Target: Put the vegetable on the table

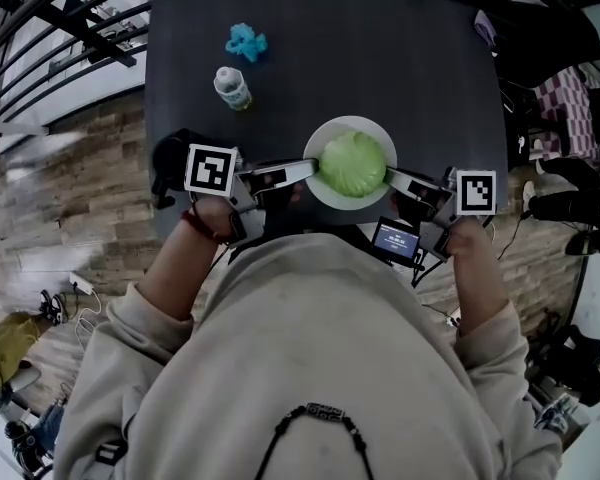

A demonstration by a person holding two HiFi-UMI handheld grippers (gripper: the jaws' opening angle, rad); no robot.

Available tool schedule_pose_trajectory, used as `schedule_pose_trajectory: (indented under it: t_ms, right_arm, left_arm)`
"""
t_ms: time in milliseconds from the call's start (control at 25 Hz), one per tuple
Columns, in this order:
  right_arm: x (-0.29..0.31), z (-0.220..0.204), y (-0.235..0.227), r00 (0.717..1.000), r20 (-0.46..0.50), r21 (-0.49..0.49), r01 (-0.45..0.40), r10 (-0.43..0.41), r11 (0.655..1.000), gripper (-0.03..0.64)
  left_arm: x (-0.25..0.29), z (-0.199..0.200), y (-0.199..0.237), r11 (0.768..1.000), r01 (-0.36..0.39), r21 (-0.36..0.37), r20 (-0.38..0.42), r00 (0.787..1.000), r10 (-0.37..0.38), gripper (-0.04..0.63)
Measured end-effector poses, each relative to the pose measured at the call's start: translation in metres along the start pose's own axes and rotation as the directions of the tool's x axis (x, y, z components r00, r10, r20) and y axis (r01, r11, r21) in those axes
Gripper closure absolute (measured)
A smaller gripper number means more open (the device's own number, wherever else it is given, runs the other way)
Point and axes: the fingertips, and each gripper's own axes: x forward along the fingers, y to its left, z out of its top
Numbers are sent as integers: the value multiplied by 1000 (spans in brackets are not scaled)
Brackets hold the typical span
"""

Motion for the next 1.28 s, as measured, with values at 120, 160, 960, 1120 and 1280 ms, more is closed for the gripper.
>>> schedule_pose_trajectory:
  t_ms: [120, 160, 960, 1120, 1280]
  right_arm:
    - [3, 2, -1, 1000, -24, 6, -7, 7, 1000, 592]
    - [3, 3, -2, 999, -32, 9, -6, 6, 1000, 592]
    - [18, 57, -24, 978, -195, -40, -88, 79, 995, 592]
    - [22, 61, -35, 973, -215, -26, -92, 85, 995, 592]
    - [22, 63, -53, 970, -233, -14, -71, 66, 997, 592]
  left_arm:
    - [-3, 1, 1, 1000, -10, 0, 22, 1000, 10, 558]
    - [-4, 1, 1, 1000, -15, 0, 30, 999, 15, 558]
    - [6, 38, 17, 996, -86, -5, 195, 977, 85, 558]
    - [7, 41, 29, 995, -95, -15, 209, 973, 96, 558]
    - [11, 43, 45, 993, -114, -16, 207, 971, 115, 558]
